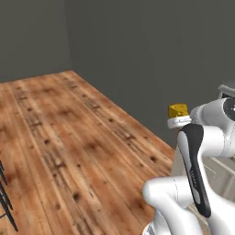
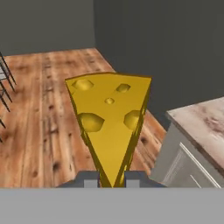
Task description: Take the cheese, chicken drumstick, and lemon from the fridge and place them on the plate on the dining counter to create an appetizer plate.
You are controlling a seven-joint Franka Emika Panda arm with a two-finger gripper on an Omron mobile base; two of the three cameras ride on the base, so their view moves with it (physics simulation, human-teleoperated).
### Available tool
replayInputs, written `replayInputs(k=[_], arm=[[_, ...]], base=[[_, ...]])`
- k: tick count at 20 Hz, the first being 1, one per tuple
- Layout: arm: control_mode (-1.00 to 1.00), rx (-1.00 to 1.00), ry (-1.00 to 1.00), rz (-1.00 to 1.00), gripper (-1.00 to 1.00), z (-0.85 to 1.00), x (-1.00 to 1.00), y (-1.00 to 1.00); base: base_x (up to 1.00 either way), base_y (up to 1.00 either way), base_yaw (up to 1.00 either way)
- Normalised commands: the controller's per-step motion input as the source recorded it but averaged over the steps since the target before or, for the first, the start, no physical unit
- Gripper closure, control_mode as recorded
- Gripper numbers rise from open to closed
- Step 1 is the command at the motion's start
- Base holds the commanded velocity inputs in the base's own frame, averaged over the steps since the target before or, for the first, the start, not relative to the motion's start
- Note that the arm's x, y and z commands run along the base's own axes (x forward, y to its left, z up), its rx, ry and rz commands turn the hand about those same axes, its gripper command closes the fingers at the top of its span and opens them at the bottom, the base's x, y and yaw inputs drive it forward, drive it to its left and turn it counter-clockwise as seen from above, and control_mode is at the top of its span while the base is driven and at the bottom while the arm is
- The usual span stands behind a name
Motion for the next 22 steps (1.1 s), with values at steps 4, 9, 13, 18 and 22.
replayInputs(k=[4, 9, 13, 18, 22], arm=[[1.0, 0.0, 0.0, 0.0, 1.0, 0.0, 0.0, 0.0], [1.0, 0.0, 0.0, 0.0, 1.0, 0.0, 0.0, 0.0], [1.0, 0.0, 0.0, 0.0, 1.0, 0.0, 0.0, 0.0], [1.0, 0.0, 0.0, 0.0, 1.0, 0.0, 0.0, 0.0], [1.0, 0.0, 0.0, 0.0, 1.0, 0.0, 0.0, 0.0]], base=[[1.0, 0.09, 0.33], [1.0, 0.24, 0.36], [1.0, 0.1, 0.42], [1.0, 0.0, 0.51], [1.0, -0.03, 0.58]])
